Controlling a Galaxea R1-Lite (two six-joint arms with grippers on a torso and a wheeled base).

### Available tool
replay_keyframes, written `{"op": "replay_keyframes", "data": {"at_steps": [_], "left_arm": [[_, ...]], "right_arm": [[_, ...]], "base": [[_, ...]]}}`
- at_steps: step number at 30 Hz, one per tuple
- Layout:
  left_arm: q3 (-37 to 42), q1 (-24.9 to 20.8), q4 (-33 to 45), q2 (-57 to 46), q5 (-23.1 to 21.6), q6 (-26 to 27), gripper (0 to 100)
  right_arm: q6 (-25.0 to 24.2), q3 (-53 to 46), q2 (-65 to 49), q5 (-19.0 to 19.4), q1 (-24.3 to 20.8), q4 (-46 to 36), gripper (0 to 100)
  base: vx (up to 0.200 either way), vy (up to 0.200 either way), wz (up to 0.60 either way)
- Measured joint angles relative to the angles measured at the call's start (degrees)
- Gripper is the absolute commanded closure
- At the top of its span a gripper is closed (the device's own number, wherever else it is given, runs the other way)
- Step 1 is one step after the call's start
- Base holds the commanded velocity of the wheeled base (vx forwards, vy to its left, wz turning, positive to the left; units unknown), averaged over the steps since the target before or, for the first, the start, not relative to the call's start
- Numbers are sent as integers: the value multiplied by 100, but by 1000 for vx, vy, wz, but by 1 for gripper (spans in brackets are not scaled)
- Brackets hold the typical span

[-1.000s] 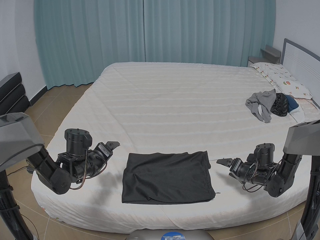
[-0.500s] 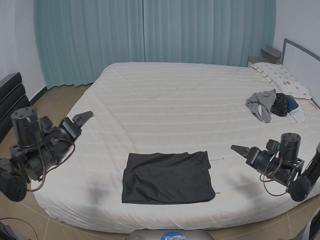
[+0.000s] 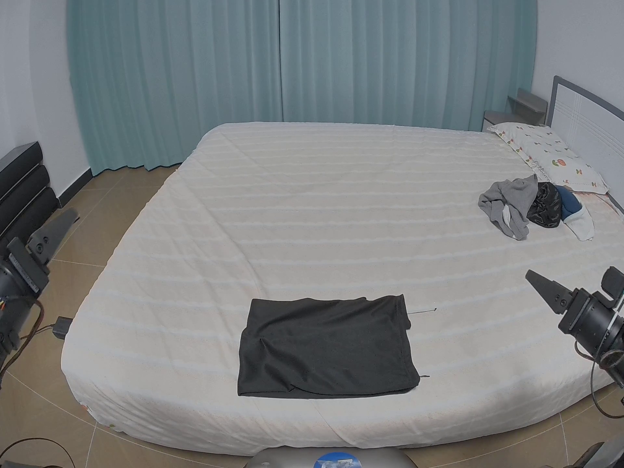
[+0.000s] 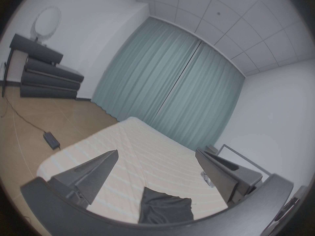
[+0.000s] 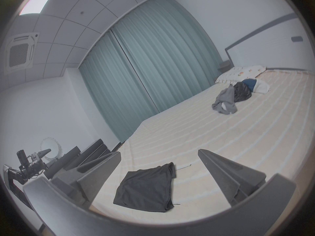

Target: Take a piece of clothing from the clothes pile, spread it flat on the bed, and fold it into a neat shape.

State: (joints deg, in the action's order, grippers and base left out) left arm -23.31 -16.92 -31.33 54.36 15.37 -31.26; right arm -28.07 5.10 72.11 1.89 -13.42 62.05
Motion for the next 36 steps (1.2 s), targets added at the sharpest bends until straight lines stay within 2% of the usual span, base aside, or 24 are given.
{"op": "replay_keyframes", "data": {"at_steps": [6, 17, 23, 29, 36], "left_arm": [[245, 9, 108, -594, 413, 679, 0], [752, 13, 156, -1348, 1125, 1571, 0], [984, 13, 333, -1829, 1575, 1991, 0], [1034, 94, 955, -2465, 1892, 2488, 0], [1033, 772, 1491, -3324, 1947, 3112, 0]], "right_arm": [[402, -124, -1120, -17, 229, -1281, 0], [1009, 157, -3024, -189, 572, -3830, 0], [1357, 363, -3862, -244, 817, -4486, 0], [1814, 468, -4563, -179, 951, -4831, 0], [2249, 625, -5130, -22, 955, -5316, 0]], "base": [[0, 0, 0], [0, 0, 0], [0, 0, 0], [0, 0, 0], [0, 0, 0]]}}
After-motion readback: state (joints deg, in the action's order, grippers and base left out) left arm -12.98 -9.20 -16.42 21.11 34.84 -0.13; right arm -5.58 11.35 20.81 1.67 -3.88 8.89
